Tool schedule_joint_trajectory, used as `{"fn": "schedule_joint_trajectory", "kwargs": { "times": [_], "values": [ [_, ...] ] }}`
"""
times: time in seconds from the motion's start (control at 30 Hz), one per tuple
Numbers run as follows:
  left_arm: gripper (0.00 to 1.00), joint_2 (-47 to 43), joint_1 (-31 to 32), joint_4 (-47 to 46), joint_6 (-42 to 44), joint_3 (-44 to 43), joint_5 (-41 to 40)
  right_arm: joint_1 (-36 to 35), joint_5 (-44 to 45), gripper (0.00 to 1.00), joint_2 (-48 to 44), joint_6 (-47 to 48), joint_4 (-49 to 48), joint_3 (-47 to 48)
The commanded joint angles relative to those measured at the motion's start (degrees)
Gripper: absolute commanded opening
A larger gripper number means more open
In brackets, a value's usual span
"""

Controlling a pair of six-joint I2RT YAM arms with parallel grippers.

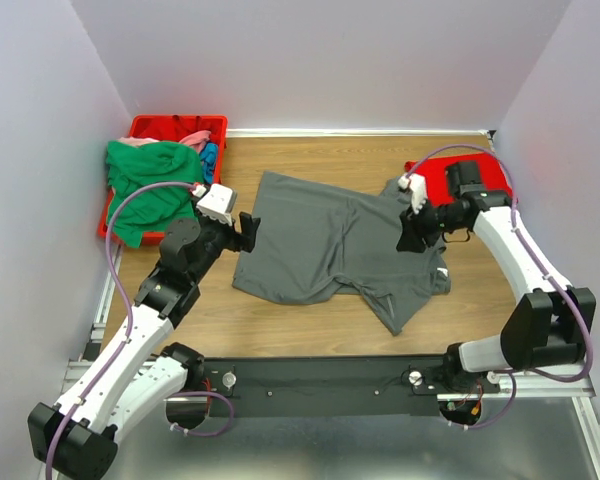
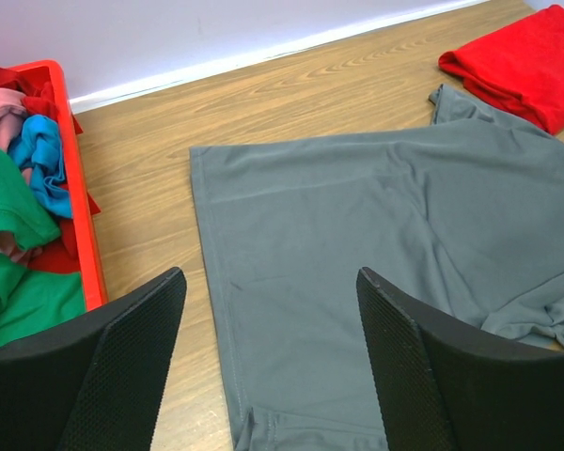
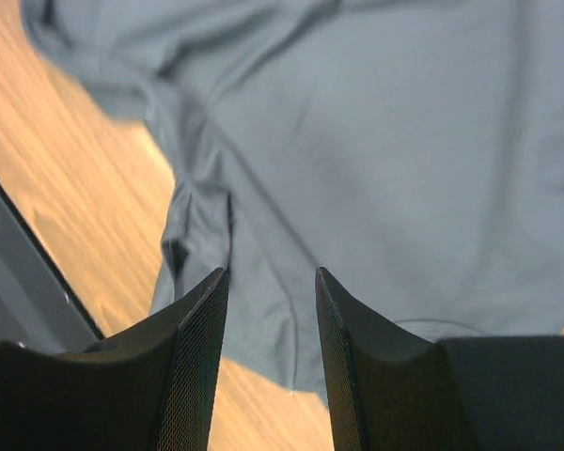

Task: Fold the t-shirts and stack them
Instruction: Flatten the tshirt out

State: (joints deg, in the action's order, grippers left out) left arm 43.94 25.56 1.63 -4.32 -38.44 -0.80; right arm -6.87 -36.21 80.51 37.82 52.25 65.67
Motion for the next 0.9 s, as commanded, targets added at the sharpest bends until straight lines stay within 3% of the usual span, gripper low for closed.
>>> {"fn": "schedule_joint_trajectory", "kwargs": {
  "times": [0.0, 0.27, 0.87],
  "values": [
    [0.83, 0.70, -2.52, -2.94, -0.78, 0.03, 3.95, 4.49, -9.23, 0.50, 0.00, -4.33, -4.77, 2.01],
    [0.87, 6.23, -10.71, -6.90, -4.90, -2.16, 15.20, 10.91, -19.67, 0.50, -1.67, -6.80, -13.39, -6.16],
    [0.81, 44.72, -10.97, 1.36, -2.36, -29.14, 7.22, 12.32, -18.90, 0.50, -4.40, -8.29, -16.39, -10.03]
  ]
}}
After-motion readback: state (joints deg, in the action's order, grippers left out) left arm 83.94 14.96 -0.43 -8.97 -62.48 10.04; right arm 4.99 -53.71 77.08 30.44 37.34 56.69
